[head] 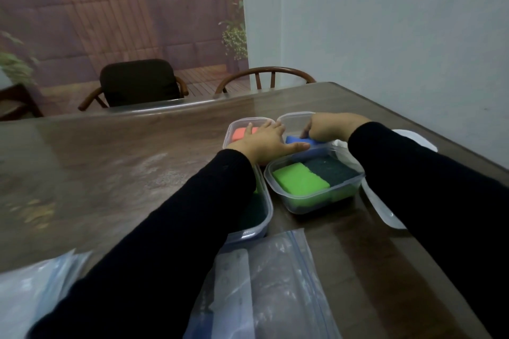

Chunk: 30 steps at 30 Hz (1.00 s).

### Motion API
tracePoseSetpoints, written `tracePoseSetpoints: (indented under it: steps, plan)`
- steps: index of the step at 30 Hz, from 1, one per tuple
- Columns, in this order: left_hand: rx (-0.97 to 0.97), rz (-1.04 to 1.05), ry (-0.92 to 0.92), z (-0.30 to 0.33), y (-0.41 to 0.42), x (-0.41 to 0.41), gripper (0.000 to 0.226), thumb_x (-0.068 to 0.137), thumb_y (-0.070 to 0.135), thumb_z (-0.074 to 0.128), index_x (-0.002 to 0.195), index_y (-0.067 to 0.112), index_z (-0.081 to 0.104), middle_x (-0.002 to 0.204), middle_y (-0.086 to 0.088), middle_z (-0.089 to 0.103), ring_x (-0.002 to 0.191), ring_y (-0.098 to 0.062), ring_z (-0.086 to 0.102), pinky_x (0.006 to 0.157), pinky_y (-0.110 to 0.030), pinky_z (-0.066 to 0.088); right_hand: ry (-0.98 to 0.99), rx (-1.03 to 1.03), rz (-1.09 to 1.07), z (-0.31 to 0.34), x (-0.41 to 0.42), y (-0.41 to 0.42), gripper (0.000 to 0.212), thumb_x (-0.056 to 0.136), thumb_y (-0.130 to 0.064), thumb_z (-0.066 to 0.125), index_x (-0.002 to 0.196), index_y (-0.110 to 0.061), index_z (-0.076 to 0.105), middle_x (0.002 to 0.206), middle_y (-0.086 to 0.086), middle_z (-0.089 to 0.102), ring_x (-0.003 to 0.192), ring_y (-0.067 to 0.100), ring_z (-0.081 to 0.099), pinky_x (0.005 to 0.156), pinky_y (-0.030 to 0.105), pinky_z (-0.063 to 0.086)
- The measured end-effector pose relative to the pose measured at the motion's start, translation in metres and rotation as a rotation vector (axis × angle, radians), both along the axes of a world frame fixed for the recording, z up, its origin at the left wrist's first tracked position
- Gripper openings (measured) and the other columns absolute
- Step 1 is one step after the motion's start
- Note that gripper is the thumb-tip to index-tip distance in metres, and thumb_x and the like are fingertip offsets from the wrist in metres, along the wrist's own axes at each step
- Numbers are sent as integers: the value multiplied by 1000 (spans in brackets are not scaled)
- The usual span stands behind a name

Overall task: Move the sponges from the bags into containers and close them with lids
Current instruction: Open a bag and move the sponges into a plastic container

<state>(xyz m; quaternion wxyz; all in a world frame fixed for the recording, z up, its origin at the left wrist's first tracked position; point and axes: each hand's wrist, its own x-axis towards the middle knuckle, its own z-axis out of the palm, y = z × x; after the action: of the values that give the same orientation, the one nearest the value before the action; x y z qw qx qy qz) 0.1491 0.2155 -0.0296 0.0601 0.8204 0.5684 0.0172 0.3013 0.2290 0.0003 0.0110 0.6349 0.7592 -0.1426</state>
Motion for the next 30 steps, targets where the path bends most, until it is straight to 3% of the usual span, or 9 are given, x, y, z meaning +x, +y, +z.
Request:
tracePoseSetpoints:
  steps: [6, 10, 12, 17, 21, 24, 30]
  plan:
    - [-16, 68, -132, 30, -16, -7, 93, 81, 77, 27, 147, 12, 23, 157, -7, 19, 146, -22, 12, 116, -51, 6, 93, 110, -24, 11, 5, -13, 40, 93, 0, 38, 127, -10, 56, 131, 13, 55, 106, 24, 51, 92, 30, 40]
    - [36, 48, -186, 79, -45, -22, 78, 82, 69, 45, 137, 15, 41, 143, -8, 45, 128, -26, 44, 109, -41, 34, 218, 225, -37, 34, 12, -30, 43, 88, 0, 39, 121, -15, 61, 132, 9, 56, 123, 24, 50, 107, 34, 38]
    - [112, 25, -214, 101, -69, -31, 73, 86, 58, 51, 141, 12, 37, 145, -7, 42, 131, -24, 41, 109, -35, 33, 285, 284, -5, 45, 9, -49, 40, 88, -4, 41, 118, -17, 63, 128, 6, 58, 118, 22, 52, 102, 32, 41]
    - [229, -10, -301, 126, -158, -57, 68, 87, 54, 52, 143, 20, 35, 149, 1, 36, 135, -15, 35, 108, -28, 28, 499, 372, 118, 54, -13, -125, 31, 92, -8, 45, 114, -18, 64, 110, -1, 59, 102, 15, 55, 84, 21, 40]
    - [195, 48, -497, 109, -234, -85, 57, 87, 49, 51, 138, 28, 39, 141, 10, 43, 115, -1, 43, 92, -21, 34, 558, 287, 212, 42, -23, -197, 23, 95, -17, 50, 112, -24, 65, 115, -3, 61, 106, 19, 60, 86, 22, 46]
    - [170, 148, -612, 66, -275, -106, 53, 86, 46, 51, 136, 31, 40, 143, 11, 42, 120, 0, 39, 97, -25, 36, 582, 214, 213, 18, -24, -241, 20, 95, -19, 52, 109, -29, 61, 113, -13, 57, 108, 6, 53, 81, 15, 39]
    - [87, 311, -698, -19, -300, -117, 47, 93, 37, 49, 137, 24, 41, 147, 6, 37, 133, -7, 34, 107, -26, 28, 810, 173, 40, -37, -14, -275, 29, 92, -11, 53, 112, -33, 55, 123, -6, 58, 115, 8, 53, 96, 25, 41]
